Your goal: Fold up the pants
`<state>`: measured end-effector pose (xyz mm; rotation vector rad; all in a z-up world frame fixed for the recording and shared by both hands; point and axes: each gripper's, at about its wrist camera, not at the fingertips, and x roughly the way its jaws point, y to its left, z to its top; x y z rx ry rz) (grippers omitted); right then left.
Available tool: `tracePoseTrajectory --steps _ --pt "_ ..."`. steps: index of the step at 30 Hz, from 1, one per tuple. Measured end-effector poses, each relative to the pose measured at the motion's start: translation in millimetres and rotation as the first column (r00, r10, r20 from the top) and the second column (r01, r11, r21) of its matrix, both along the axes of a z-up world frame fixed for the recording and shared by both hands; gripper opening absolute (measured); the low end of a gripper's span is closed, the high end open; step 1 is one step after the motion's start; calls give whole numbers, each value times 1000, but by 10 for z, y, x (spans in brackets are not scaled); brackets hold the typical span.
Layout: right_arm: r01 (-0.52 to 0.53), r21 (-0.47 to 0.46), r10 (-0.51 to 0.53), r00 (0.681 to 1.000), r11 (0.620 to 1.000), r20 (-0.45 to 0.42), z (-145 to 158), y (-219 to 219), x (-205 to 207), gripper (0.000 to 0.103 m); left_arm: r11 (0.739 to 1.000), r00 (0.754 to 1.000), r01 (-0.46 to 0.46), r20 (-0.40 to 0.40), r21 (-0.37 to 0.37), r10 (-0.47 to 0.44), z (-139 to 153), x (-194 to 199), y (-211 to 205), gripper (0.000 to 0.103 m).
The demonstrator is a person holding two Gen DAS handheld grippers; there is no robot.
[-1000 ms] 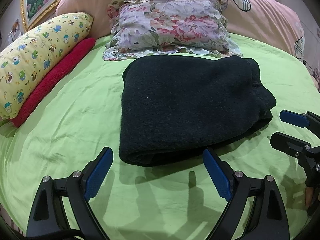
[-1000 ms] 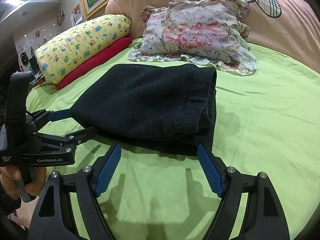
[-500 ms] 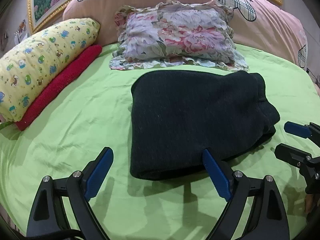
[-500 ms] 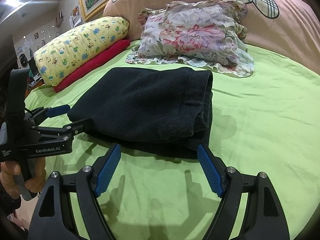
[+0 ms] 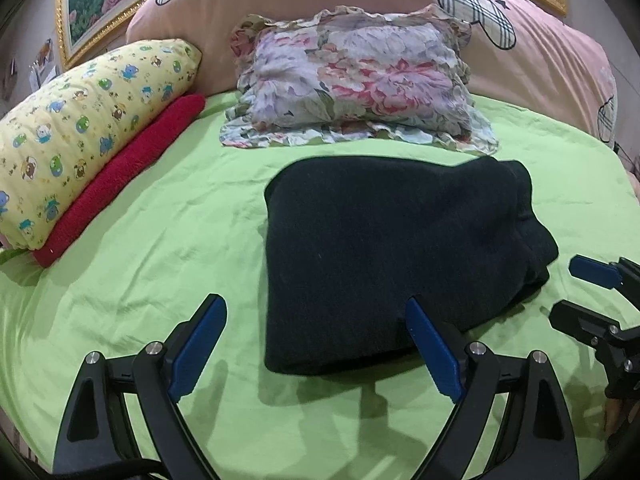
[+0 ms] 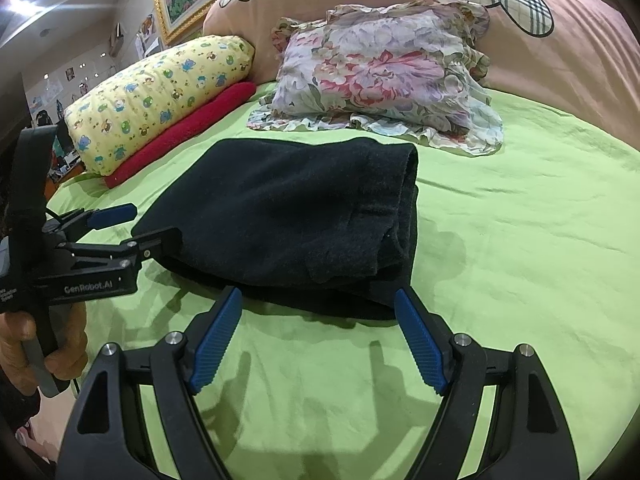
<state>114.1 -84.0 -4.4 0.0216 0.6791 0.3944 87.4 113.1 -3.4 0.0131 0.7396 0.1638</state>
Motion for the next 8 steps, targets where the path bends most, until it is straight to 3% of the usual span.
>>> tracePoseTrajectory --steps 8 --pt "21 -8 -21 1000 1000 -6 -22 20 27 79 1000 1000 1 -21 6 -1 -14 46 -55 92"
